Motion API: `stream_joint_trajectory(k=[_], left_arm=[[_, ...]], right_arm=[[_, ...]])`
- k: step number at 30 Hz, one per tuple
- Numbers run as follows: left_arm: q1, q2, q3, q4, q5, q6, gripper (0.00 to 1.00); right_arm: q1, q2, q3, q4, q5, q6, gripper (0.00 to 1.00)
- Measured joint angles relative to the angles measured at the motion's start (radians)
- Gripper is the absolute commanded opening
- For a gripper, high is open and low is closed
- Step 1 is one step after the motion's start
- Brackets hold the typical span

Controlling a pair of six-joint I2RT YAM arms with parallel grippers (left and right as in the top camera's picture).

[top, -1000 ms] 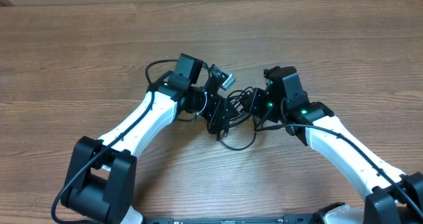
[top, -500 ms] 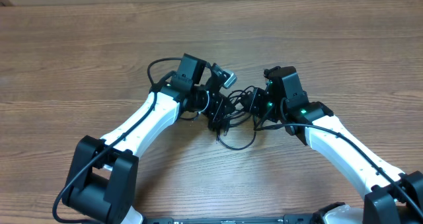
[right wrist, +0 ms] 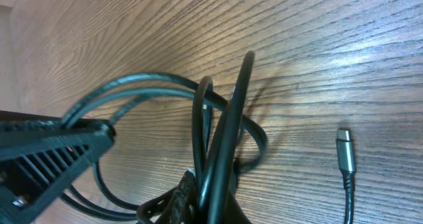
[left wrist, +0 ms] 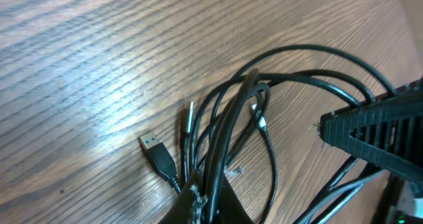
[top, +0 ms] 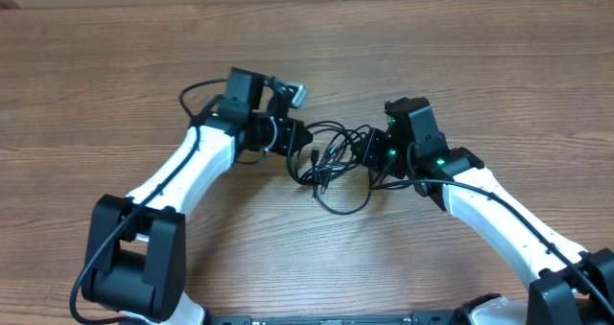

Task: Untangle cables

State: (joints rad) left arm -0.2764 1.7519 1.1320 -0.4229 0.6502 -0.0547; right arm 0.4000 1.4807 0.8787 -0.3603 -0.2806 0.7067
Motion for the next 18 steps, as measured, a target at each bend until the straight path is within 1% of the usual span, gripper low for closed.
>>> stream_joint_trajectory(k=[6, 13, 18], left_arm=[[0.083, 0.001, 0.000, 0.005, 0.146, -0.008, 0.04], [0.227, -0.002, 0.006, 0.005, 0.358, -0.019, 0.04], [0.338, -0.055, 0.008, 0.005, 0.493, -0.022, 0.04]], right_arm=[[0.000, 0.000, 0.000, -0.006, 0.007, 0.000, 0.04], [-0.008, 0.000, 0.000, -0.007, 0.021, 0.000, 0.04], [-0.069, -0.013, 0.000, -0.021, 0.020, -0.016, 0.04]])
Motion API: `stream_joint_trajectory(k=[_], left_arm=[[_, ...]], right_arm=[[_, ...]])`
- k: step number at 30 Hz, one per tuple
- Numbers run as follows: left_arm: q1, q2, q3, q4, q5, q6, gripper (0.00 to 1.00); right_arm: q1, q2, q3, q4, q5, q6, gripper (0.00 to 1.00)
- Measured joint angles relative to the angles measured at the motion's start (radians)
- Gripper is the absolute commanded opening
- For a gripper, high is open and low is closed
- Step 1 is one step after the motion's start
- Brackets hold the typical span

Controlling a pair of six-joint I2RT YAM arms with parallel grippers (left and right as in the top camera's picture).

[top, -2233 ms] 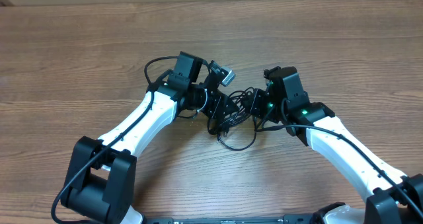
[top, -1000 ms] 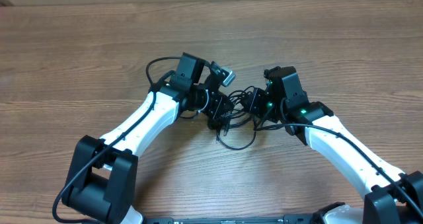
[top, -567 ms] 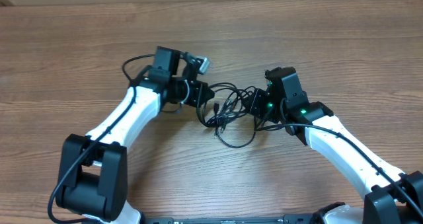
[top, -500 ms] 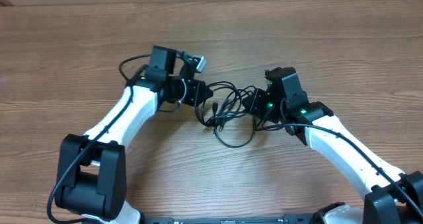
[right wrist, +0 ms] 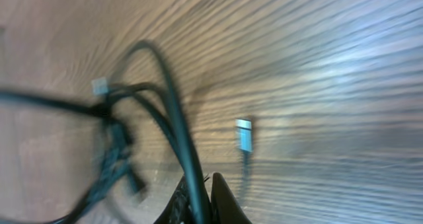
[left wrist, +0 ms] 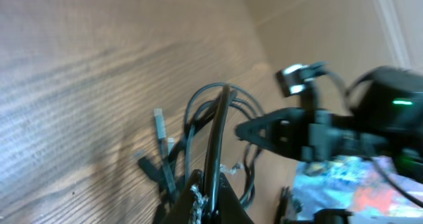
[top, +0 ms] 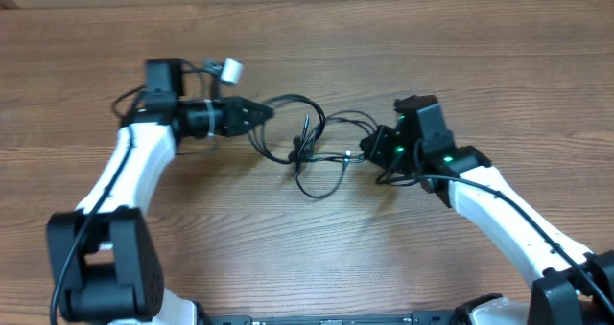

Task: Untangle cables

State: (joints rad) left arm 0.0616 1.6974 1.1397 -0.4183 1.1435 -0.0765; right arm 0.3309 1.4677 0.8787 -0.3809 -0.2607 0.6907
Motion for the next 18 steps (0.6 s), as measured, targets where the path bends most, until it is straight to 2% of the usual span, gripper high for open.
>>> stream_joint_trajectory(k=[8, 14, 18], left_arm=[[0.110, -0.141, 0.001, 0.008, 0.126, -0.023, 0.04], [0.129, -0.228, 0.002, 0.008, 0.143, -0.026, 0.04], [0.133, -0.257, 0.003, 0.007, 0.148, -0.027, 0.04]], right_arm=[[-0.110, -0.177, 0.007, -0.023, -0.006, -0.069, 0.04], [-0.155, -0.321, 0.034, -0.022, 0.004, -0.145, 0.04], [-0.159, -0.423, 0.035, -0.022, 0.090, -0.212, 0.04]])
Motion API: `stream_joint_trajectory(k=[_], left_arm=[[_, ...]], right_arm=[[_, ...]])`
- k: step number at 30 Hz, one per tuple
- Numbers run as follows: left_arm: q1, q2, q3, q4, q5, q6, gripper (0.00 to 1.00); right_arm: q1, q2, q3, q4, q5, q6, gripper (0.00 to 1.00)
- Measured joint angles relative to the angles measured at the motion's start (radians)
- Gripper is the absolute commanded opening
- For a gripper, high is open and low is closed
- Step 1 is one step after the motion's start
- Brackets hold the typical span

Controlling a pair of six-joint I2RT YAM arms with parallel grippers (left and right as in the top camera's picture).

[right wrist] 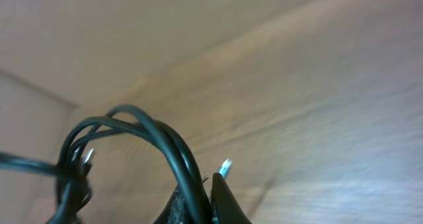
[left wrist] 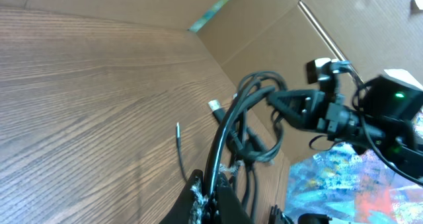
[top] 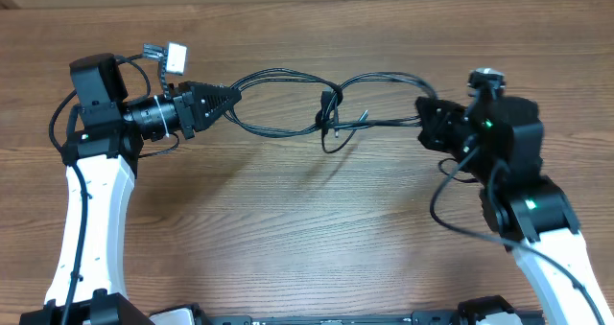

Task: Untangle cables

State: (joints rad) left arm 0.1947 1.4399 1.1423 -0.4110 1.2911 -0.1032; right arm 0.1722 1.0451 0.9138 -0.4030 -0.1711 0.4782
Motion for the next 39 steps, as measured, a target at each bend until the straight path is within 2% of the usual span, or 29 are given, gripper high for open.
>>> stream_joint_trajectory(k=[10, 15, 17, 19, 20, 22, 25, 28, 35, 39], left_arm=[[0.027, -0.002, 0.006, -0.076, -0.114, -0.003, 0.04], [0.049, -0.002, 0.009, -0.097, -0.179, -0.003, 0.05], [0.049, -0.002, 0.009, -0.113, -0.201, 0.000, 0.16], [0.048, -0.002, 0.009, -0.134, -0.214, 0.012, 0.43], [0.048, -0.002, 0.009, -0.143, -0.221, 0.020, 0.52], [0.047, -0.002, 0.009, -0.160, -0.228, 0.034, 0.61], [0.033, -0.002, 0.010, -0.173, -0.236, 0.061, 0.66], [-0.010, -0.002, 0.010, -0.183, -0.240, 0.107, 0.77], [-0.174, -0.002, 0.010, -0.211, -0.278, 0.240, 0.88], [-0.260, -0.002, 0.010, -0.232, -0.331, 0.291, 0.90]], right_arm=[[-0.024, -0.131, 0.000, 0.014, 0.458, -0.072, 0.04], [-0.040, -0.130, 0.000, 0.011, 0.525, -0.070, 0.04], [-0.042, -0.130, 0.000, 0.013, 0.472, -0.069, 0.04], [-0.042, -0.130, 0.000, 0.014, 0.381, -0.067, 0.04], [-0.042, -0.129, 0.000, 0.013, 0.328, -0.066, 0.04], [-0.042, -0.125, 0.000, 0.015, 0.229, -0.063, 0.04], [-0.042, -0.107, 0.000, 0.021, 0.082, -0.063, 0.04], [-0.042, -0.075, 0.000, 0.031, -0.067, -0.063, 0.04], [-0.041, -0.008, 0.000, 0.042, -0.333, -0.063, 0.04], [-0.041, 0.033, 0.000, 0.043, -0.454, -0.063, 0.04]])
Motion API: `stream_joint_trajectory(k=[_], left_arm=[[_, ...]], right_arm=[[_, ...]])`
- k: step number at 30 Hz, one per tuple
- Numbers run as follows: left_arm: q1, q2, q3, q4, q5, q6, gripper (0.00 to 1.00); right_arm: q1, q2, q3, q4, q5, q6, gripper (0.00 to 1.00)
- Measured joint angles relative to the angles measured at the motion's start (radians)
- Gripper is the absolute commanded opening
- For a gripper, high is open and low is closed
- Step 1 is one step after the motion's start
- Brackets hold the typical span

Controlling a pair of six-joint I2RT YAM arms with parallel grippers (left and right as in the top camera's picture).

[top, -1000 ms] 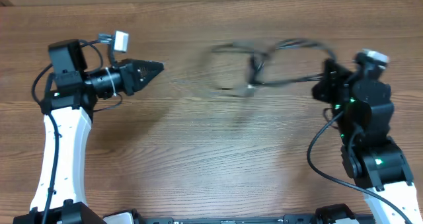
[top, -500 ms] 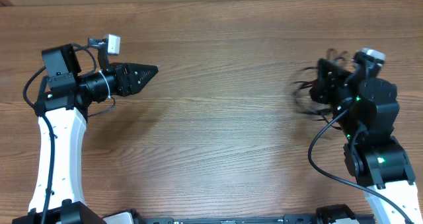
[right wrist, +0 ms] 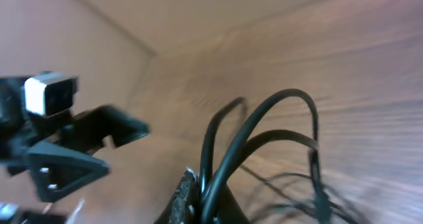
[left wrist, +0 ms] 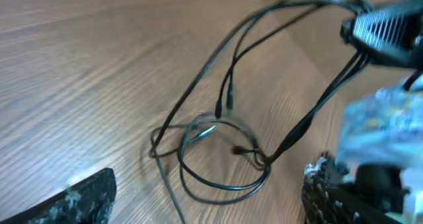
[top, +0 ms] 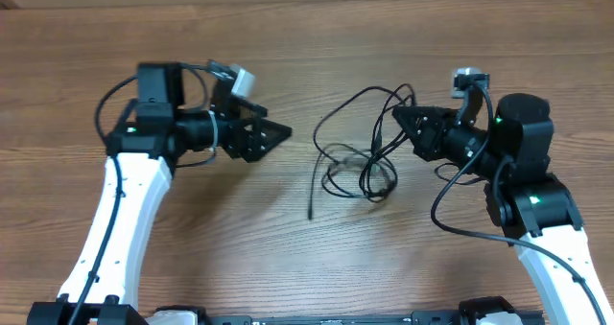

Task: Untangle cables

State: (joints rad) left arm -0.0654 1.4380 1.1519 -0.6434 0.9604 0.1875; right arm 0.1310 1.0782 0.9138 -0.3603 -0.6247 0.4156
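Observation:
A bundle of thin black cables [top: 350,167] hangs from my right gripper [top: 401,117] and lies in loose loops on the wooden table, one free end pointing toward the front [top: 310,213]. In the right wrist view my right gripper [right wrist: 206,194] is shut on two or three strands of the cables [right wrist: 264,125]. My left gripper [top: 276,126] stands left of the loops, open and holding nothing. In the left wrist view its fingers [left wrist: 79,197] are spread wide, with the cable loops [left wrist: 218,151] on the table beyond them.
The wooden table [top: 307,277] carries nothing besides the cables. A cardboard wall runs along the far edge. The left arm [top: 115,220] and right arm [top: 547,239] reach in from the front corners.
My left gripper has opened, let go of the cables, and now sits nearer the middle. The cables, then stretched between both grippers, now hang from the right gripper and rest on the table.
Both grippers were first shut on the tangle, close together at mid-table. They then stood farther apart, then far apart with the cables stretched between them. Now the left has let go and only the right holds the bundle.

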Motion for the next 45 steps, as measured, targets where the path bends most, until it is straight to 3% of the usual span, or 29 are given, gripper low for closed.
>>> stream_joint_trajectory(k=[10, 15, 25, 32, 33, 34, 36, 45], left_arm=[[-0.163, 0.057, 0.001, -0.045, -0.154, -0.014, 0.84], [-0.198, 0.171, 0.003, -0.058, -0.172, -0.165, 0.82], [-0.316, 0.285, 0.003, -0.077, -0.262, -0.480, 0.93], [-0.405, 0.352, 0.003, -0.081, -0.397, -0.665, 0.88], [-0.417, 0.367, 0.003, -0.077, -0.405, -0.682, 0.83], [-0.428, 0.380, 0.003, -0.071, -0.410, -0.692, 0.68], [-0.449, 0.414, 0.003, -0.056, -0.420, -0.713, 0.06], [-0.446, 0.460, 0.003, -0.060, -0.435, -0.681, 0.04]], right_arm=[[0.000, 0.097, 0.000, 0.004, -0.080, 0.023, 0.04], [0.000, 0.109, 0.000, 0.029, -0.078, 0.040, 0.04], [0.000, 0.109, 0.000, 0.010, -0.015, 0.052, 0.04], [0.000, 0.109, 0.000, 0.008, -0.009, 0.052, 0.04], [0.000, 0.109, 0.000, 0.008, -0.007, 0.053, 0.04], [0.000, 0.109, 0.000, 0.008, -0.006, 0.053, 0.04], [0.000, 0.109, 0.000, 0.008, -0.003, 0.053, 0.04], [-0.001, 0.109, 0.000, 0.011, 0.060, 0.055, 0.04]])
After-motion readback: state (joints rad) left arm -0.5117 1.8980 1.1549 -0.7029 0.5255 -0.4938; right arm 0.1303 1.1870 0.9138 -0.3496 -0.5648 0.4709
